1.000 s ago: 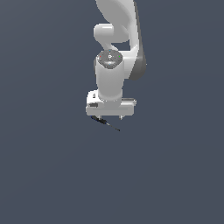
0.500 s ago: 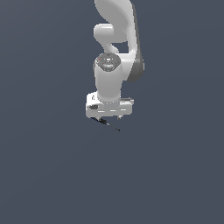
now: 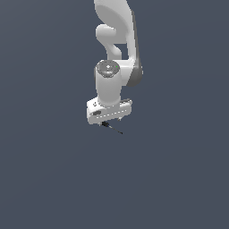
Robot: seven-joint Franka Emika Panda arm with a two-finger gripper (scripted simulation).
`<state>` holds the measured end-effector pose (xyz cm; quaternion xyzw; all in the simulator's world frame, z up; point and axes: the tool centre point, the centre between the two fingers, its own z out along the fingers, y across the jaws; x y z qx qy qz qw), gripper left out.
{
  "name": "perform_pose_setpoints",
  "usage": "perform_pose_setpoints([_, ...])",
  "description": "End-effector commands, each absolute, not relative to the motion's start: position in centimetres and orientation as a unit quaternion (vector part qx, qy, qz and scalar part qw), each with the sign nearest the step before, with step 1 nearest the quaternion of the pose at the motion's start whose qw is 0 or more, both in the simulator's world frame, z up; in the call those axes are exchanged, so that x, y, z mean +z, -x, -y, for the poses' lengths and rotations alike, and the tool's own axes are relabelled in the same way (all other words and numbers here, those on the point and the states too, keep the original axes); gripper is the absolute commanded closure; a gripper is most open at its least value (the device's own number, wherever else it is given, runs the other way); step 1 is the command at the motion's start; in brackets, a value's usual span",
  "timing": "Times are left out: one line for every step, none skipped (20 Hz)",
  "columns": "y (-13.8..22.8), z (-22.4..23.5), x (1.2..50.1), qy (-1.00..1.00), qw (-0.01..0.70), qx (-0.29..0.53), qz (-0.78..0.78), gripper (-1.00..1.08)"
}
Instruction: Pick up the object and move it to a goal position.
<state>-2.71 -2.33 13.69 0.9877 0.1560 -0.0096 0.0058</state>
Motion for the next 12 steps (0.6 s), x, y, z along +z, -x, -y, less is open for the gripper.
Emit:
perform_pose_setpoints([3.2, 2.6, 13.0, -0.982, 0.006, -0.009, -0.188, -0.92])
perform_pose_setpoints([3.3, 2.7, 12.7, -0.980, 0.006, -0.009, -0.201, -0.92])
perform_pose_setpoints([3.5, 2.8, 12.4, -0.977, 0.006, -0.009, -0.213, -0.92])
perform_pose_setpoints([3.7, 2.9, 12.1, -0.974, 0.006, -0.009, -0.226, -0.92])
perform_pose_setpoints([3.9, 3.0, 11.8, -0.971, 0.005, -0.008, -0.238, -0.92])
perform_pose_setpoints([4.1, 3.1, 11.6, -0.968, 0.005, -0.008, -0.251, -0.92])
perform_pose_setpoints([4.3, 3.2, 11.3, -0.965, 0.005, -0.008, -0.263, -0.92])
perform_pose_setpoints([4.5, 3.3, 11.0, -0.961, 0.005, -0.008, -0.276, -0.92])
perform_pose_setpoints([4.7, 3.4, 10.8, -0.957, 0.005, -0.008, -0.288, -0.92])
perform_pose_setpoints([4.9, 3.4, 10.5, -0.954, 0.005, -0.007, -0.301, -0.92])
perform_pose_setpoints([5.1, 3.5, 10.2, -0.950, 0.005, -0.007, -0.313, -0.92])
perform_pose_setpoints([5.3, 3.6, 10.0, -0.946, 0.004, -0.007, -0.325, -0.92])
